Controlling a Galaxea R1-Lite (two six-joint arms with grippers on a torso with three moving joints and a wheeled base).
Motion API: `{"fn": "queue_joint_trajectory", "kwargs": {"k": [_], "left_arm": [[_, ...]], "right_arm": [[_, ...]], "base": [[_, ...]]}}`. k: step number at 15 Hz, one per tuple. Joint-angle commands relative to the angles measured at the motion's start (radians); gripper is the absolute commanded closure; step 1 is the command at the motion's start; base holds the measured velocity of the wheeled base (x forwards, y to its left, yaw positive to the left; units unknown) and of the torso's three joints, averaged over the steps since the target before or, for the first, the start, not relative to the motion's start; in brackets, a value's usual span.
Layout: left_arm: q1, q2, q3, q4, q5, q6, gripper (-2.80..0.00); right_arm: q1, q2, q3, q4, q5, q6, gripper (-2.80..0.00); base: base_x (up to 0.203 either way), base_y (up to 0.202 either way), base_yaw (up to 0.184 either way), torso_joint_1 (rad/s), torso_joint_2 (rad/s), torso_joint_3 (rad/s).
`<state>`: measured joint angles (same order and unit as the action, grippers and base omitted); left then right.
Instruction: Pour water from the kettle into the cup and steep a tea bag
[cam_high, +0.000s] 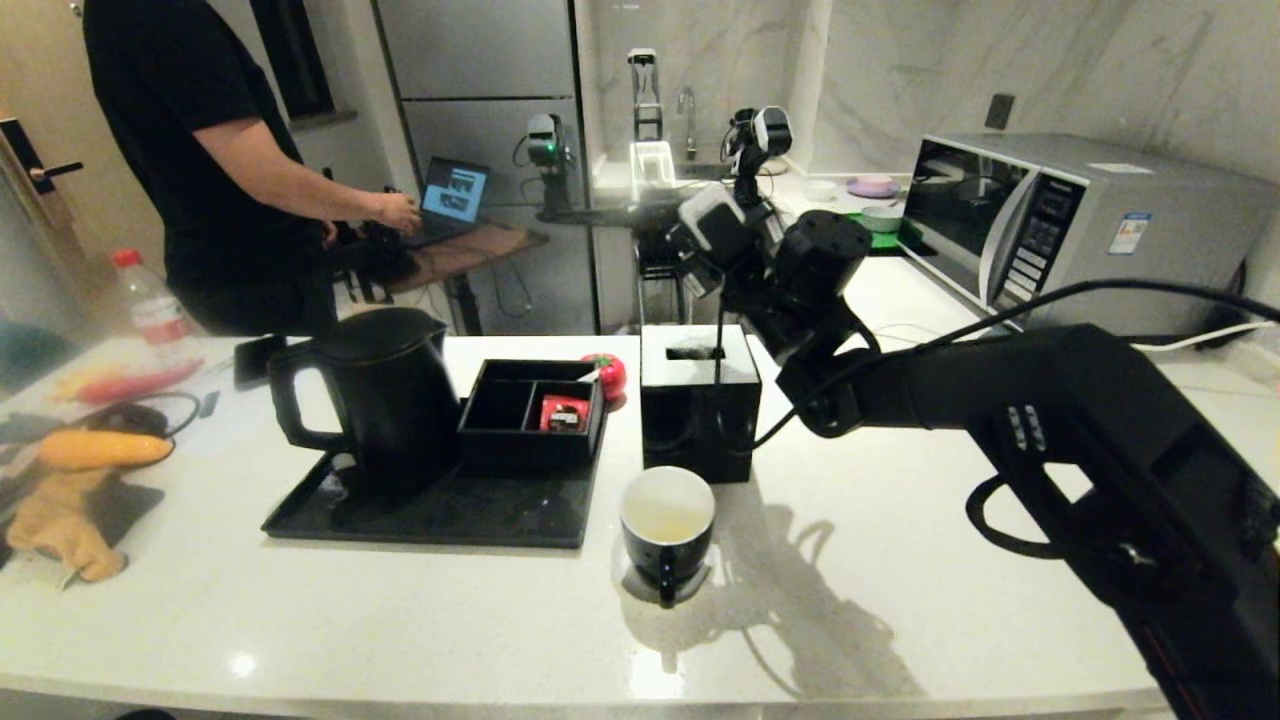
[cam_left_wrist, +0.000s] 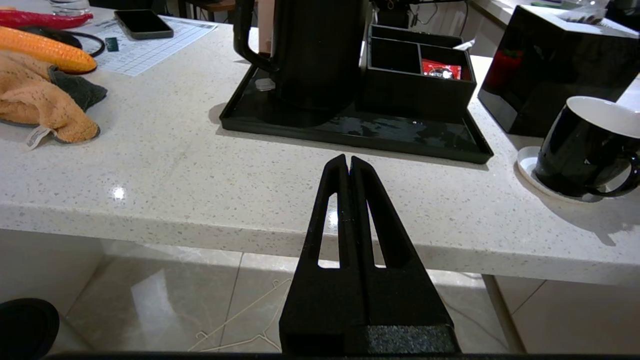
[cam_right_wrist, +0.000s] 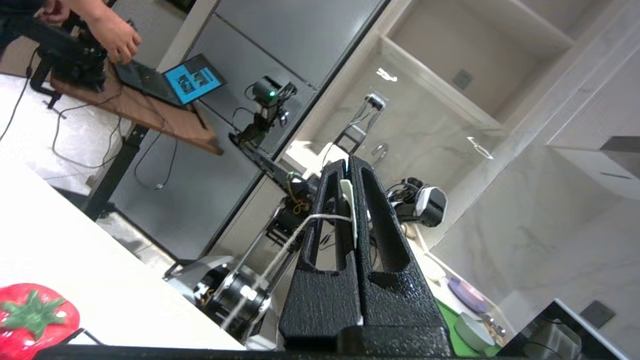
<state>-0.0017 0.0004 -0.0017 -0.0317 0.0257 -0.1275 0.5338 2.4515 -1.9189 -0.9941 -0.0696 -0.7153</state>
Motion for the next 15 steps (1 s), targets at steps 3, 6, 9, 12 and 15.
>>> {"fn": "queue_joint_trajectory", "kwargs": {"k": [3,6,9,12,15], "left_arm": [[0.0,0.0,0.0,-0.001,0.0,-0.001,0.0],[0.0,0.0,0.0,-0.001,0.0,-0.001,0.0],[0.0,0.0,0.0,-0.001,0.0,-0.001,0.0],[0.0,0.0,0.0,-0.001,0.0,-0.001,0.0],[0.0,0.0,0.0,-0.001,0.0,-0.001,0.0]], "right_arm": [[0.009,0.02,0.002,-0.02,0.001,-0.004,0.0],[0.024,0.022,0.003,-0.021,0.001,-0.004,0.0],[0.025,0.039,0.009,-0.048,0.001,-0.003,0.0],[0.025,0.041,0.015,-0.049,0.001,-0.003,0.0],[0.023,0.038,0.015,-0.051,0.001,-0.003,0.0]], "base": [[0.0,0.0,0.0,0.0,0.0,0.0],[0.0,0.0,0.0,0.0,0.0,0.0],[0.0,0.0,0.0,0.0,0.0,0.0],[0.0,0.0,0.0,0.0,0.0,0.0],[0.0,0.0,0.0,0.0,0.0,0.0]]}}
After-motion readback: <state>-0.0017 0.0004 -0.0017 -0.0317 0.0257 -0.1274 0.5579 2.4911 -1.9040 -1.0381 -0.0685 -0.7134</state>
